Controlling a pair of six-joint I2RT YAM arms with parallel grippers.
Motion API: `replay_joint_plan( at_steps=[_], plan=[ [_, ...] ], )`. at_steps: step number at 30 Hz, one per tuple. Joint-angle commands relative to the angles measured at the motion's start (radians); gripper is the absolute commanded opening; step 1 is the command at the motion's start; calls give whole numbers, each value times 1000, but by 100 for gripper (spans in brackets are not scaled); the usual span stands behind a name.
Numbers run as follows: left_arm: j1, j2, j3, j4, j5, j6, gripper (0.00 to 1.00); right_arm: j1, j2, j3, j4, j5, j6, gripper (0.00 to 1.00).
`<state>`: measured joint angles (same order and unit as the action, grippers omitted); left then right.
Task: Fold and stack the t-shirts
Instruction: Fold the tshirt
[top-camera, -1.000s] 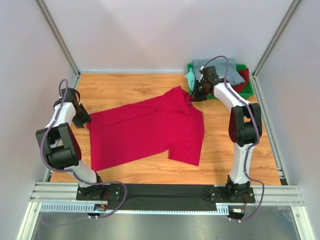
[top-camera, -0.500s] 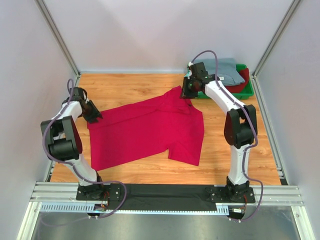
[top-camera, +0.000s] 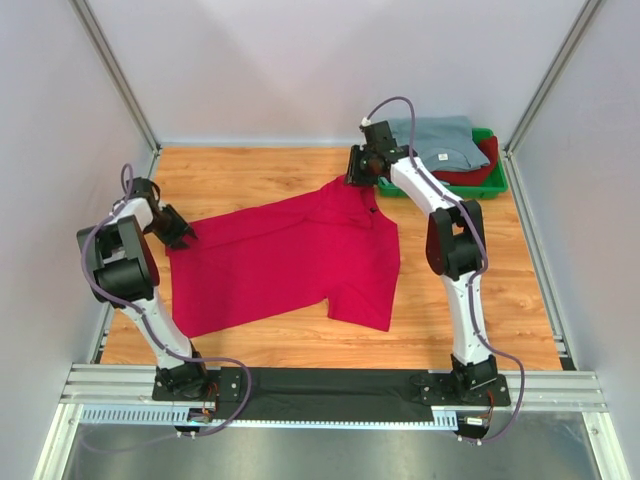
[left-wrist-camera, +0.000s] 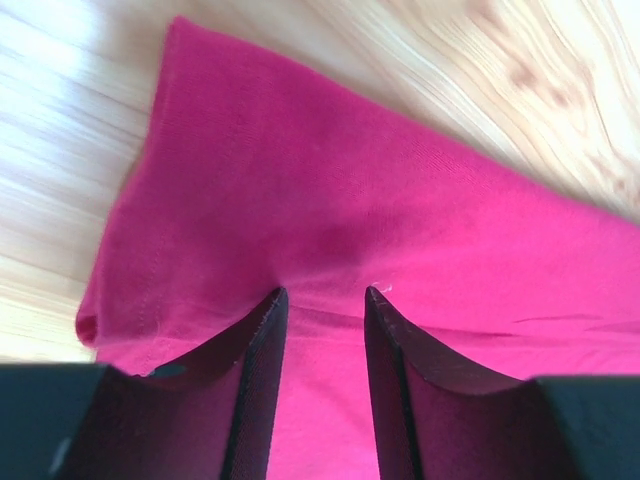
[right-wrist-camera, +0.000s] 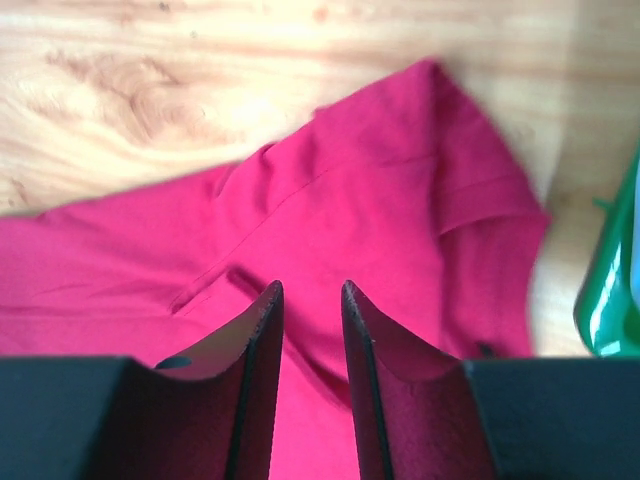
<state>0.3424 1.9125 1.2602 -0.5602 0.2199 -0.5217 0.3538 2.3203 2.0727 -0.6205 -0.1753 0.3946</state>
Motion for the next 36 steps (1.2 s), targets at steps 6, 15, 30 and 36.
replay_joint_plan(
  at_steps=[6, 15, 30, 36],
  plan=[
    [147, 26, 21, -101, -33, 140, 45, -1, 68, 148, 34, -19, -3, 36],
    [118, -125, -31, -70, 90, 169, 52, 5, 215, 282, 179, -144, -19, 50],
    [118, -130, -35, -81, 53, 198, 49, 7, 339, 362, 238, -98, -11, 49],
    [122, -102, -15, -90, 39, 198, 48, 7, 366, 378, 269, -90, 24, 41]
  ],
)
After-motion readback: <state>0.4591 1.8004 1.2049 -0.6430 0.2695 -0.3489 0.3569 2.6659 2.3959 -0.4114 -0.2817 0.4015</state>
